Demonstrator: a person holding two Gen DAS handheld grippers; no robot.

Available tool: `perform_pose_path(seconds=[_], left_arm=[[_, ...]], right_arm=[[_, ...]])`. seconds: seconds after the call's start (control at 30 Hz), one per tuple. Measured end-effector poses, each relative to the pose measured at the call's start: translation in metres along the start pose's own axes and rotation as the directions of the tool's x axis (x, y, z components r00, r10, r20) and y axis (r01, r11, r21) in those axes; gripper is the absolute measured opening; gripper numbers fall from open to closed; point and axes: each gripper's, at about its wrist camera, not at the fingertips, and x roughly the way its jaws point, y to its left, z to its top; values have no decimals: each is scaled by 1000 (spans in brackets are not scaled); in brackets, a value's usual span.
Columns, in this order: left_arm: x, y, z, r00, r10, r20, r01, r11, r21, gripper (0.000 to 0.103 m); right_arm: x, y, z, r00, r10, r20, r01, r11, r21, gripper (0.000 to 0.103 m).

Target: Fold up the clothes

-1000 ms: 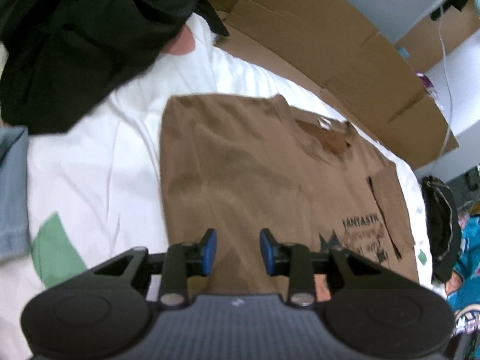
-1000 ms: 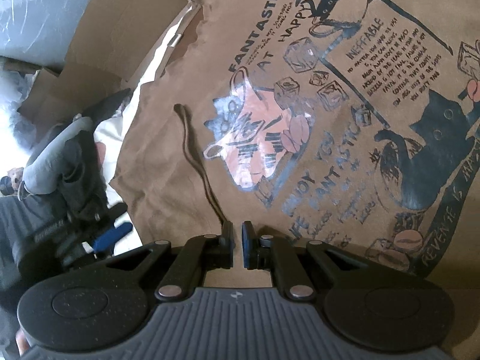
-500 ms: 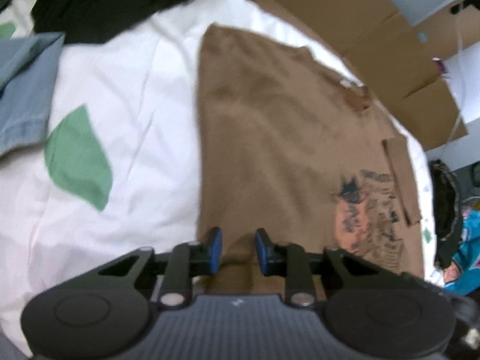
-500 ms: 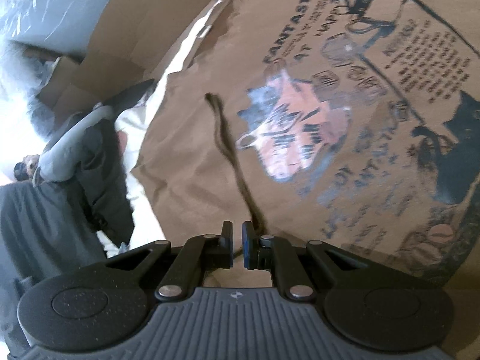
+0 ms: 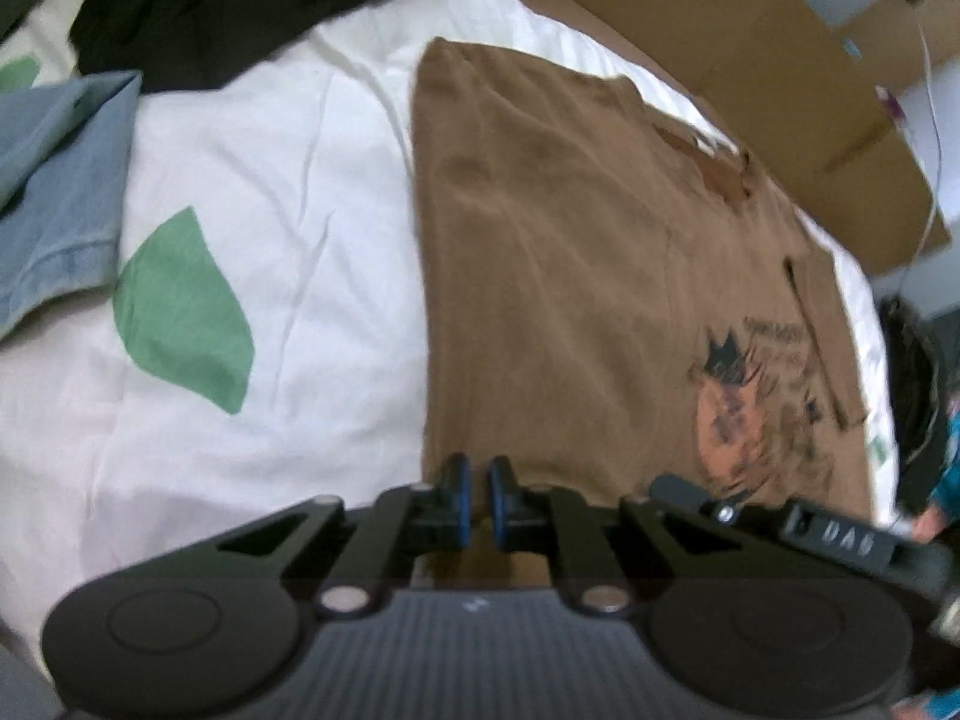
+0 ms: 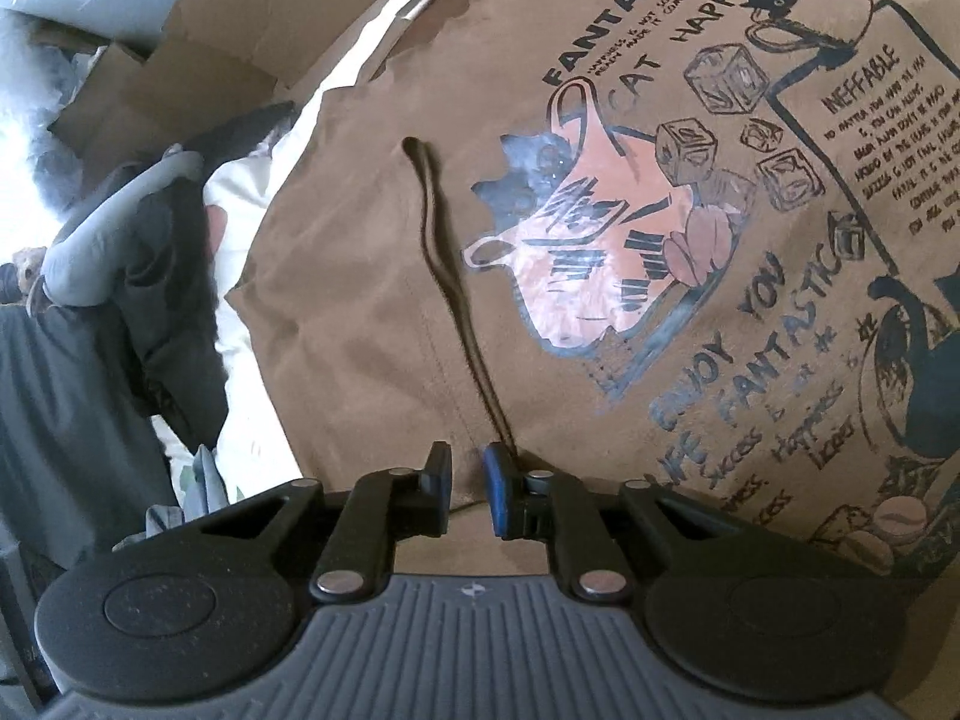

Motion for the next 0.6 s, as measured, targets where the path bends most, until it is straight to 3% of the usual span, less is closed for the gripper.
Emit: perform_pose_path(seconds=[0.13,0.53,0.6], left_arm=[[-10,-14,10,999,-17,39,16,999,44,12],[25,-22,-7,999,-39,-37,41,998,54,11],[26,-19,-9,998,-41,-40,43,998,47,9]], right_arm=[[-6,7,10,999,30,30,-30,1000,-7,17],[20,27,39,998,42,40,-39,996,-82,18],[25,30,50,998,42,47,-38,994,-98,24]])
